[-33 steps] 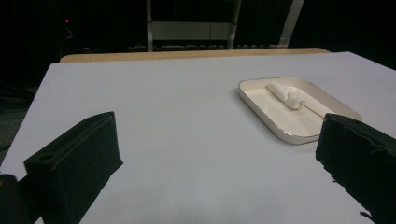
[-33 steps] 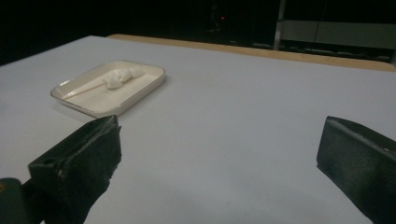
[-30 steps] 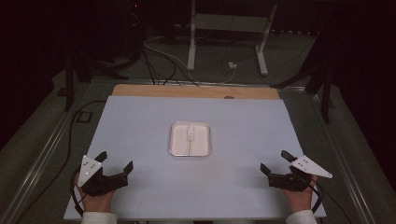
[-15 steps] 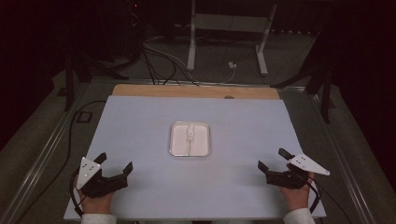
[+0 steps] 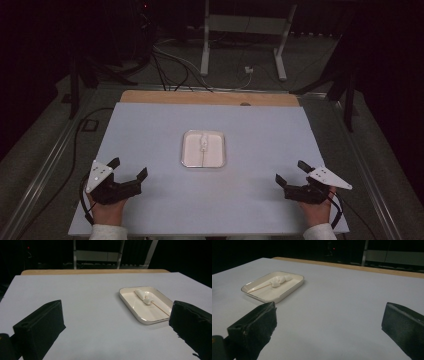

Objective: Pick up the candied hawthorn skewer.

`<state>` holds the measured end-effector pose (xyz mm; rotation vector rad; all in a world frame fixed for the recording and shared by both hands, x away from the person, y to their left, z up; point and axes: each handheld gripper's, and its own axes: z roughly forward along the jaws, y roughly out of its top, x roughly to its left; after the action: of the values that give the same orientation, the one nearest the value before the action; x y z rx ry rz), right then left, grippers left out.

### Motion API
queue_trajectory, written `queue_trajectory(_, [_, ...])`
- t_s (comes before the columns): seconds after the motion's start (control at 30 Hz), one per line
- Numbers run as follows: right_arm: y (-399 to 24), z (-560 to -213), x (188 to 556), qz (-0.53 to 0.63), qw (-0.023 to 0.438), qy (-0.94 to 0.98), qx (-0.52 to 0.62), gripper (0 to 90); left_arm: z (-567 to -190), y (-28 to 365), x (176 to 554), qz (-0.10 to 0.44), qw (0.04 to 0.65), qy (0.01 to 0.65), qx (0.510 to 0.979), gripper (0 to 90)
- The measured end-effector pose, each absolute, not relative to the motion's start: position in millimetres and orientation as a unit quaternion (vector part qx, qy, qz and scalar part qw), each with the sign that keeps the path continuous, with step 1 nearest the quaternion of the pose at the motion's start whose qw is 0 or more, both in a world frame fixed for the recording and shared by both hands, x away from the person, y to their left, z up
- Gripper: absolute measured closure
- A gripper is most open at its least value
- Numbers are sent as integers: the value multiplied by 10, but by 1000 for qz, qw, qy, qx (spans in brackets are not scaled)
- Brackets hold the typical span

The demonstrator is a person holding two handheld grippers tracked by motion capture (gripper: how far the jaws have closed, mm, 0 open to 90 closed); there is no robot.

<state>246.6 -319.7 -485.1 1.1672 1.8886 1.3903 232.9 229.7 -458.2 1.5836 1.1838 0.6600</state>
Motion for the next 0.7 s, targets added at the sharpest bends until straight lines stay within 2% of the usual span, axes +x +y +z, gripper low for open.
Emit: queue_trajectory(0.7, [-3247,-4865,2464,511,257,692,440,0,-4422,1832,2783,251,497,462,691,7])
